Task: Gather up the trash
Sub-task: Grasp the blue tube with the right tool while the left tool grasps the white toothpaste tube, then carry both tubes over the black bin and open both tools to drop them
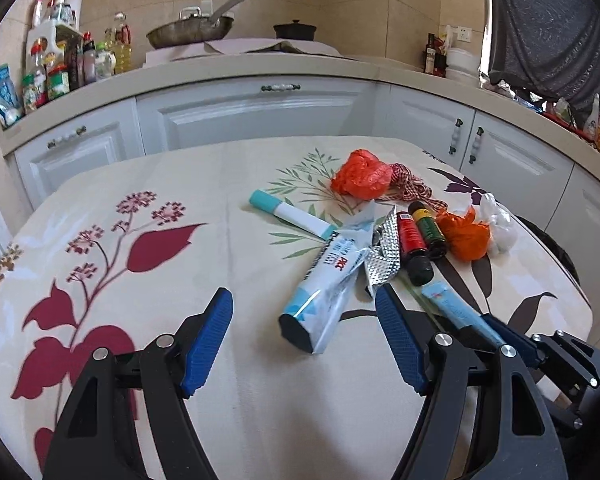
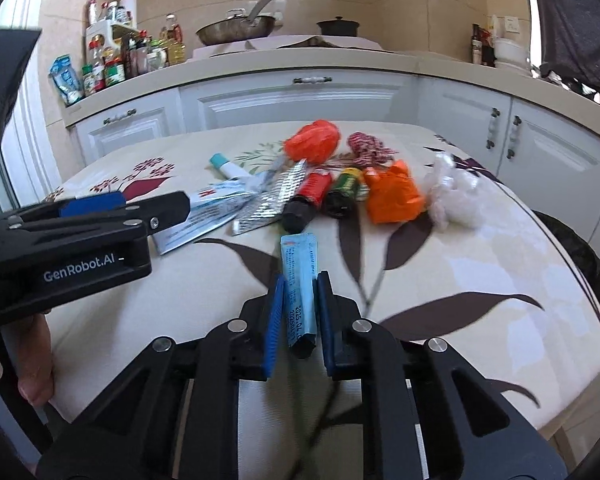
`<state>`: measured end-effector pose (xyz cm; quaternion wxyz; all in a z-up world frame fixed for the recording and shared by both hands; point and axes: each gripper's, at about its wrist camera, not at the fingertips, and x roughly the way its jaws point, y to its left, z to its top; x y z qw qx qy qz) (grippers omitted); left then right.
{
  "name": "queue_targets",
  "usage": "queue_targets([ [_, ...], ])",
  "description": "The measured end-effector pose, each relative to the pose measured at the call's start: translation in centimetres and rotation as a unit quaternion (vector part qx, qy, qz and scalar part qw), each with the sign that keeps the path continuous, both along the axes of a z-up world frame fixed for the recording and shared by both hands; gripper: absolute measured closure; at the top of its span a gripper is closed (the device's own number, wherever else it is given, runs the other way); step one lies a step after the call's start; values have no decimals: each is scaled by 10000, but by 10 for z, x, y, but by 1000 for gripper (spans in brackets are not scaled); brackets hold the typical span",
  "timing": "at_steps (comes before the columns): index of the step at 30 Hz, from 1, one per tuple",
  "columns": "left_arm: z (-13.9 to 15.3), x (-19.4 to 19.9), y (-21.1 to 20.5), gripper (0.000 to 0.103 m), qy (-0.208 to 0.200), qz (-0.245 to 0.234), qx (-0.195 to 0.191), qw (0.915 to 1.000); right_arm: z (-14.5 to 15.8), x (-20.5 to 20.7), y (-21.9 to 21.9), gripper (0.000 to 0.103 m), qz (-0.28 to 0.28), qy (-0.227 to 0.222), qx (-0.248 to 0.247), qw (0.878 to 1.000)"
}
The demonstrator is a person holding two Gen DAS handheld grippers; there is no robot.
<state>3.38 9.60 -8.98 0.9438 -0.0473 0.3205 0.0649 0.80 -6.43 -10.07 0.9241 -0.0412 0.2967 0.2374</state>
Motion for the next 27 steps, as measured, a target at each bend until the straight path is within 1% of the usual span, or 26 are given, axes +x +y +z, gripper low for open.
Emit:
queue_targets([
  [5, -2, 7, -3, 32, 96, -16, -10, 10000, 1, 3, -16, 86, -133, -16, 38, 9999],
  [8, -4, 10, -3, 39, 183, -52, -39, 9998, -1, 3, -25, 86, -199, 16, 55, 9998],
  [10, -7, 13, -2, 52, 276, -102, -107, 9995, -2, 3, -30, 86, -231, 33, 63, 9997],
  [11, -7, 13, -3, 56, 302, -109, -107, 9994, -2, 3, -31, 86, -243, 37, 60, 9997],
  [13, -10, 15, -3, 73, 388, -157, -115, 9991, -4, 3, -35, 86, -272, 46, 64, 9996],
  [15, -11, 15, -4, 81, 421, -188, -123, 9989, -4, 3, -38, 86, -302, 49, 69, 9995],
  [17, -11, 13, -5, 85, 396, -214, -111, 9989, -3, 4, -41, 86, -324, 45, 73, 9994],
  [18, -10, 12, -5, 89, 364, -239, -108, 9990, -3, 4, -42, 86, -335, 41, 77, 9994],
  [21, -9, 8, -6, 93, 299, -268, -86, 9992, -1, 5, -44, 86, -361, 6, 91, 9993],
  [27, -5, -4, -7, 93, 276, -246, -53, 9993, 5, 5, -47, 86, -400, -92, 110, 9991],
])
